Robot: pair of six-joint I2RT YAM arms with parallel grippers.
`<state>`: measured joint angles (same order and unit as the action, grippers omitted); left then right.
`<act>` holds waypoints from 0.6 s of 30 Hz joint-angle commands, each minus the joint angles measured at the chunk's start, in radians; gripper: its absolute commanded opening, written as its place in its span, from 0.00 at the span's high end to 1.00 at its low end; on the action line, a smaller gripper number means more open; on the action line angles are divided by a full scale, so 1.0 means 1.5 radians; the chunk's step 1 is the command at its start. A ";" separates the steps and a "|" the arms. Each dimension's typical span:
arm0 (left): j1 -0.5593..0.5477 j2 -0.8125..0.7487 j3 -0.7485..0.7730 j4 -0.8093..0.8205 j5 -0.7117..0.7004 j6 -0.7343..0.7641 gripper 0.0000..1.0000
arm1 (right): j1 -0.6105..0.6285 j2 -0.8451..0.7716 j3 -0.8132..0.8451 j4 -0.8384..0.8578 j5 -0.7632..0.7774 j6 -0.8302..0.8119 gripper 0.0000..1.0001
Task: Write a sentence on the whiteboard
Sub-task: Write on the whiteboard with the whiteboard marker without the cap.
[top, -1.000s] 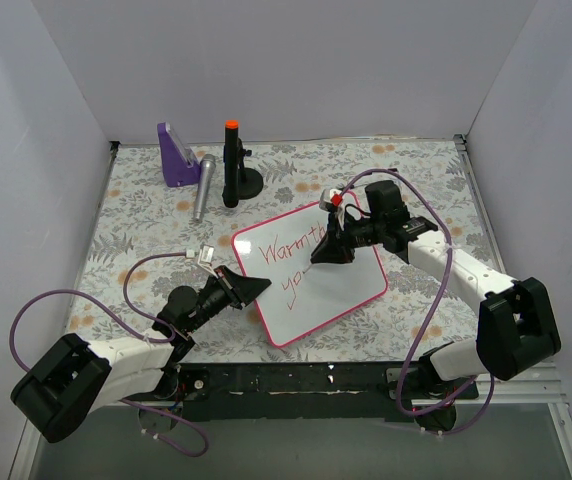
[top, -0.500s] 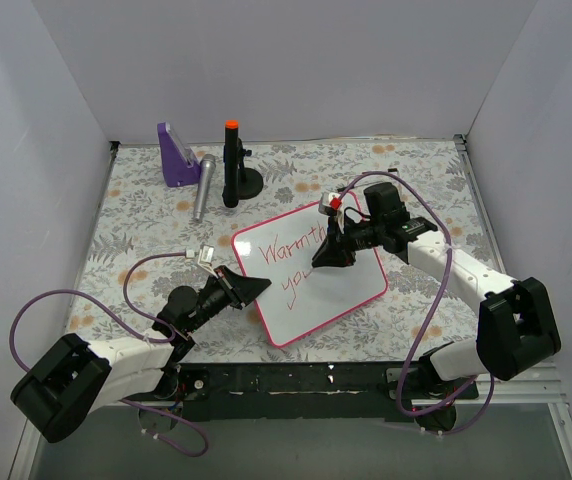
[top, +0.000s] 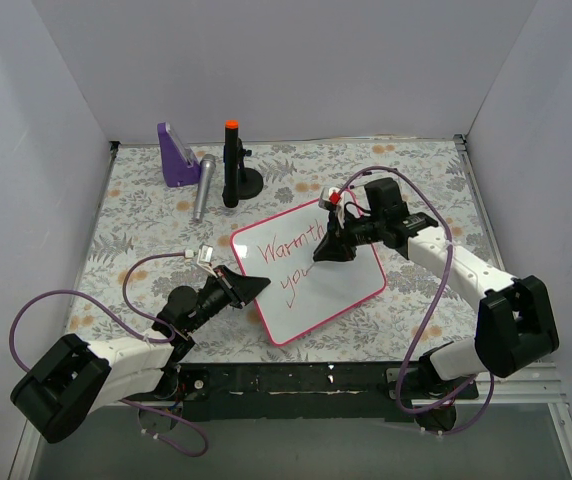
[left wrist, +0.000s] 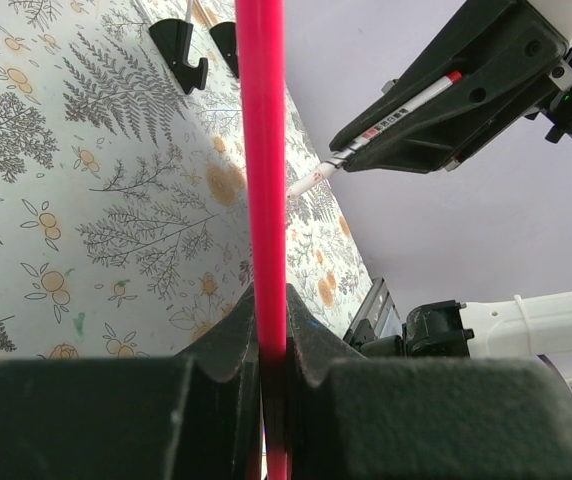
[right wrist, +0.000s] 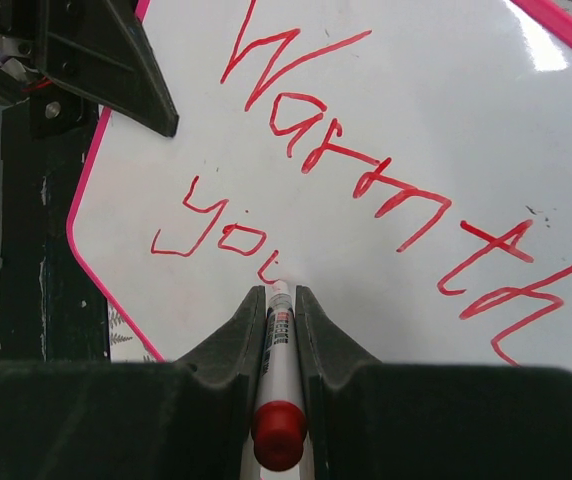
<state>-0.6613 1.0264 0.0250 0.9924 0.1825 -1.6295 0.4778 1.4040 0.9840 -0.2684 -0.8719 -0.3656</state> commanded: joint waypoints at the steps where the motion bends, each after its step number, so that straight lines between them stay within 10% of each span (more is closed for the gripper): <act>1: -0.003 -0.029 -0.013 0.126 0.009 -0.011 1.00 | -0.006 0.013 0.042 0.017 0.019 -0.001 0.99; 18: -0.003 -0.035 -0.013 0.119 0.006 -0.008 1.00 | -0.007 0.018 0.028 -0.018 0.008 -0.018 0.99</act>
<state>-0.6613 1.0267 0.0250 0.9924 0.1783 -1.6287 0.4713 1.4300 1.0332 -0.2626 -0.8516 -0.3496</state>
